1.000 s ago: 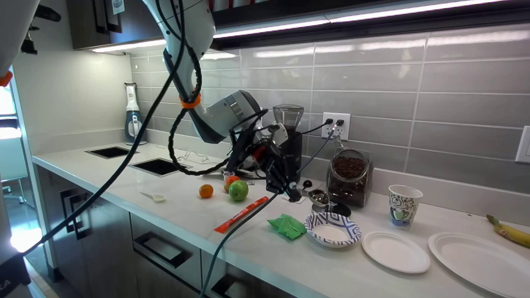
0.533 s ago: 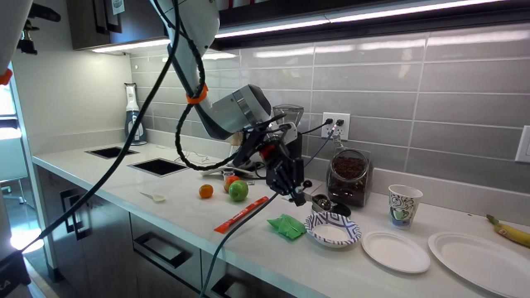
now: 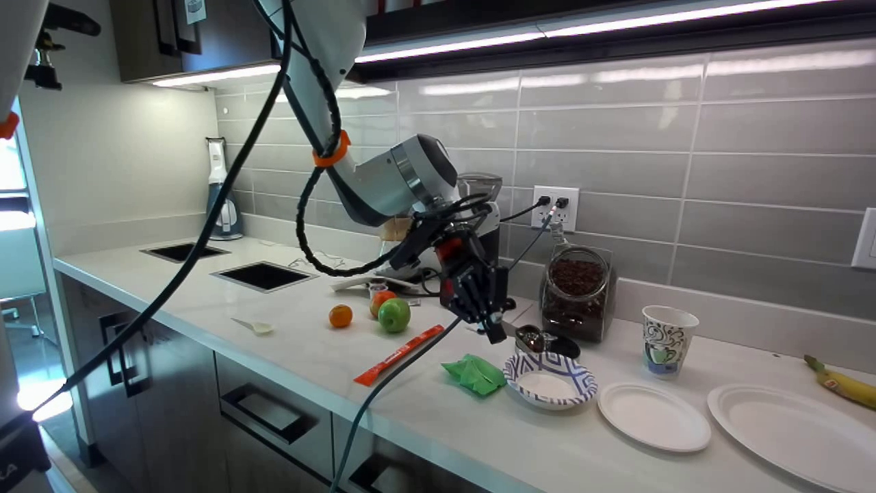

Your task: Pick up the spoon and scoop some of the contents in the jar and pour them in the bowl

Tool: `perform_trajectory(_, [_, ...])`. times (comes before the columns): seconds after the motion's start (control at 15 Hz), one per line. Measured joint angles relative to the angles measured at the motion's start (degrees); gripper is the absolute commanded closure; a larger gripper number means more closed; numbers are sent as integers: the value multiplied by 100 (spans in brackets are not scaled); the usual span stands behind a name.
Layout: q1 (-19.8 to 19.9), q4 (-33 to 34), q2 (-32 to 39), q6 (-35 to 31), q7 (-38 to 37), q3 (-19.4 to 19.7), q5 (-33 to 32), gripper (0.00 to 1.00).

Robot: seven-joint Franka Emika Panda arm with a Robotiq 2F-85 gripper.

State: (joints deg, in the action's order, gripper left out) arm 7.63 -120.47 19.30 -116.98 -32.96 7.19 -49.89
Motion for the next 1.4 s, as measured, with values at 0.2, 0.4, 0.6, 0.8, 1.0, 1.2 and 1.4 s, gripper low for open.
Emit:
perform_trajectory(0.2, [44,7,-26,-268,273,78,160,99])
perform_trajectory(0.4, [120,20,-33,-569,585,169,342,99])
perform_trajectory(0.6, [209,26,-33,-804,1010,240,658,99])
perform_trajectory(0.8, [300,29,-35,-1010,1402,310,1023,99])
perform_trajectory(1.0, [371,29,-44,-1227,1767,377,1378,99])
perform_trajectory(1.2, [420,28,-57,-1389,2104,440,1732,99])
perform_trajectory(1.4, [446,19,-91,-1463,2403,514,2083,99])
